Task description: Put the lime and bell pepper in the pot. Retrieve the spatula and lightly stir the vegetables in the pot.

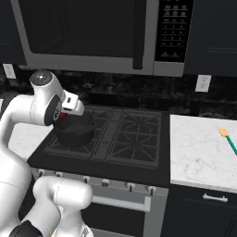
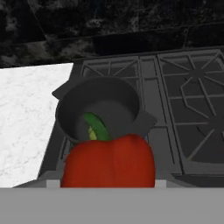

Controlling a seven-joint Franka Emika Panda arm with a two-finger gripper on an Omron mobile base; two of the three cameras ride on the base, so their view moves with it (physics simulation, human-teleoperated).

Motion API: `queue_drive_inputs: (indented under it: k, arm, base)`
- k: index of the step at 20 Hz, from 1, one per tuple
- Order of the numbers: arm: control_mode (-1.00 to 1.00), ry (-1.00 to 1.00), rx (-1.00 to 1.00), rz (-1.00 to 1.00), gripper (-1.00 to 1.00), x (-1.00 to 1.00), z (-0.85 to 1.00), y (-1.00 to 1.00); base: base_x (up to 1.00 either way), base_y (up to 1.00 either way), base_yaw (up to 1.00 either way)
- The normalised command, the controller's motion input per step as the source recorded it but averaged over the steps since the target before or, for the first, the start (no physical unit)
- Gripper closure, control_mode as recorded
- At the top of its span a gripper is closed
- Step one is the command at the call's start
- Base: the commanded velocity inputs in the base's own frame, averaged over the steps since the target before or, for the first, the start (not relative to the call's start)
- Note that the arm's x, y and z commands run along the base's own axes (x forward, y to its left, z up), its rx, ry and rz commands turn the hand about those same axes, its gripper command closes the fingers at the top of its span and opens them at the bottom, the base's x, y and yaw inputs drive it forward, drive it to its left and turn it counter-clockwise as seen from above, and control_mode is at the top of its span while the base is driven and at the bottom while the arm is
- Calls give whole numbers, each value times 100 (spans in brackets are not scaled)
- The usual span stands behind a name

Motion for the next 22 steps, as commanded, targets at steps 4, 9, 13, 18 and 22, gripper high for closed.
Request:
queue_drive_inputs:
  k: [4, 9, 13, 18, 22]
  arm:
    - [-100, 6, 1, 0, 100, 42, -8, 47]
    - [-100, 0, -9, 0, 100, 35, -37, 19]
    - [-100, 4, -6, 0, 100, 27, -42, 11]
    - [-100, 3, 0, 0, 100, 47, -33, 0]
    - [-100, 3, 0, 0, 100, 46, -21, 1]
  base:
    - [0, 0, 0]
    - [0, 0, 0]
    - [0, 0, 0]
    - [0, 0, 0]
    - [0, 0, 0]
